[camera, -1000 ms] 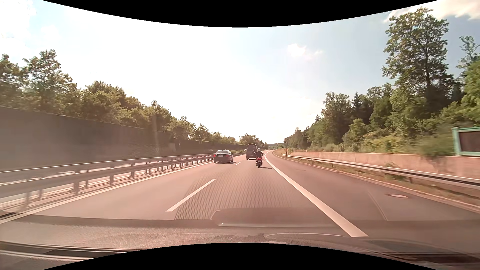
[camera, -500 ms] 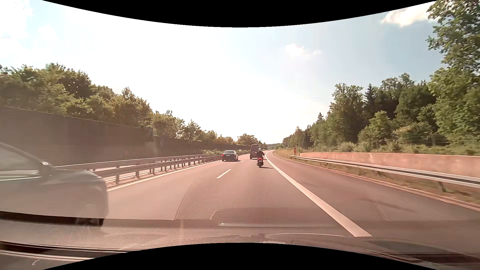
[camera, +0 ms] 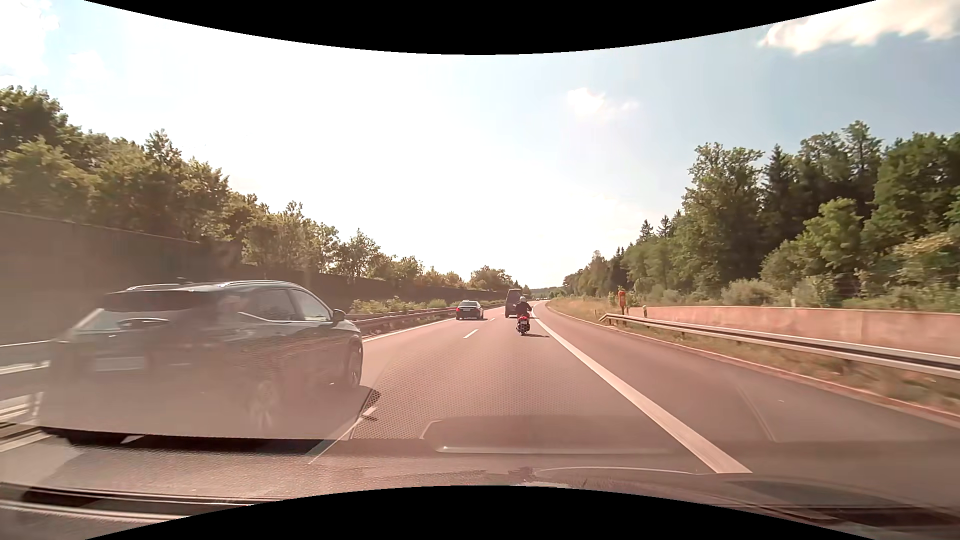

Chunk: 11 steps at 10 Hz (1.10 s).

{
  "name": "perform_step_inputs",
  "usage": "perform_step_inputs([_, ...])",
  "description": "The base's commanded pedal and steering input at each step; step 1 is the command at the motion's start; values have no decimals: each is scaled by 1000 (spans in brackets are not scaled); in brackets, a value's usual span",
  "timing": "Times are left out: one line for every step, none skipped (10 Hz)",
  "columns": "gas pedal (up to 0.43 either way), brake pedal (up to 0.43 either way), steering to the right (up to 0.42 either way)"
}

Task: Follow the waypoints while adhering to traffic rules and regulations

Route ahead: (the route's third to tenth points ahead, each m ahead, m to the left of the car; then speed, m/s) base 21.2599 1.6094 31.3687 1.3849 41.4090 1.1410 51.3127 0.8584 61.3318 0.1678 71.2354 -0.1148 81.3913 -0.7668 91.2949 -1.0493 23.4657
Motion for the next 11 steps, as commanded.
perform_step_inputs([248, 12, 6])
perform_step_inputs([248, 12, 6])
perform_step_inputs([248, 12, 6])
perform_step_inputs([248, 12, 6])
perform_step_inputs([248, 12, 6])
perform_step_inputs([248, 12, 6])
perform_step_inputs([248, 12, 6])
perform_step_inputs([248, 12, 6])
perform_step_inputs([248, 12, 6])
perform_step_inputs([248, 12, 6])
perform_step_inputs([248, 12, 6])
